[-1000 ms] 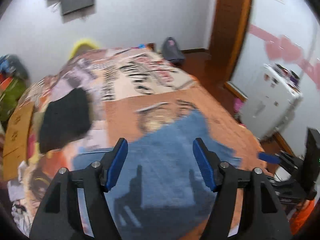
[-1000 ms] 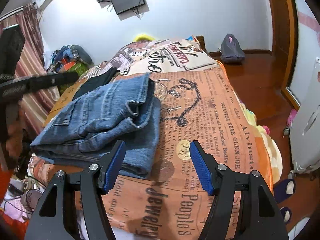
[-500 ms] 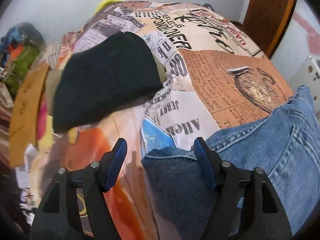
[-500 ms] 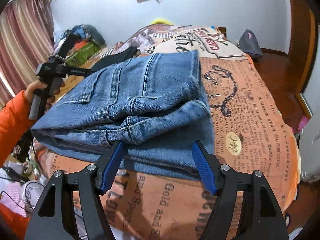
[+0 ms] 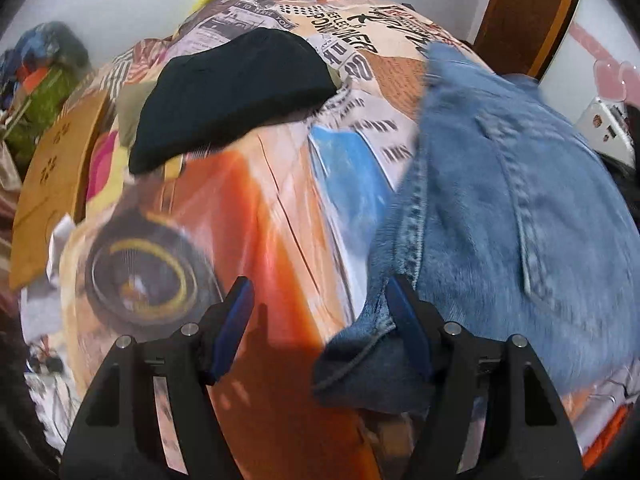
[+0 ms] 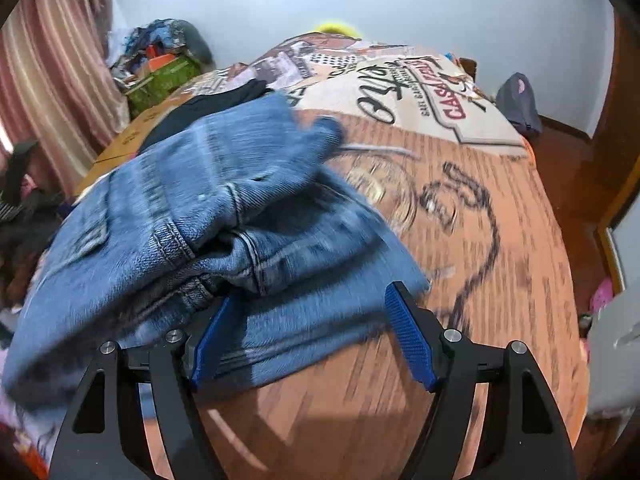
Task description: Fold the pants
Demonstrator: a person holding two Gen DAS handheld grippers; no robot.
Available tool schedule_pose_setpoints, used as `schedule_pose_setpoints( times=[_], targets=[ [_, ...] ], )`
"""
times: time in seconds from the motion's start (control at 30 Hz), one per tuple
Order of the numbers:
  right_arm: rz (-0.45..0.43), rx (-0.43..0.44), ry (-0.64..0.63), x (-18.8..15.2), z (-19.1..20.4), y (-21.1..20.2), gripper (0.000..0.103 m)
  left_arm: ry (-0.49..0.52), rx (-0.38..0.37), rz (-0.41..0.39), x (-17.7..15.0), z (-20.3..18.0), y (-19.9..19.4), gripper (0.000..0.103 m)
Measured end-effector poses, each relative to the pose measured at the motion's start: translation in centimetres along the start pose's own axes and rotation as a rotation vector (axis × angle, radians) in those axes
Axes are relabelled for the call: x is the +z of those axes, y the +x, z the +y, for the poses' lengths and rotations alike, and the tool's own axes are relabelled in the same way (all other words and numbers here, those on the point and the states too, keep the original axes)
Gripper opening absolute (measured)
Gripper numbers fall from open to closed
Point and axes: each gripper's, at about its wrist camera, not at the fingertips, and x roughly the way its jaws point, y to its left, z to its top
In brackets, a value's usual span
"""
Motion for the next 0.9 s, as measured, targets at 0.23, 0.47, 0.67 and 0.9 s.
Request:
schedule_pose_setpoints(
  times=[0.23,0.47,0.67,0.9],
  targets=[
    [0.013,-0.052,0.031,3.4,-1.8,1.9,0.070,-0.046,-0.026,-0.045,-2.5,-2.6,-2.6,0.062],
    [-0.089,-0.071,0.023,3.5,-2.6,-5.0,0.070,-0.109,-0.090,-0.066,-3.1,-4.6,-4.0,0.060],
    [-0.131,-0.029,-0.042,2.6,0.3,-8.7,0.070,0.001,-0.047,-0.148,-1.1,-6.3,-7.0,0.059],
    [-0.100,0.045,-0.093,2.1,3.6,-5.7,0.070,0.026,-0.067,-0.243,3.8,-7.4,-6.7,0.060]
  ],
)
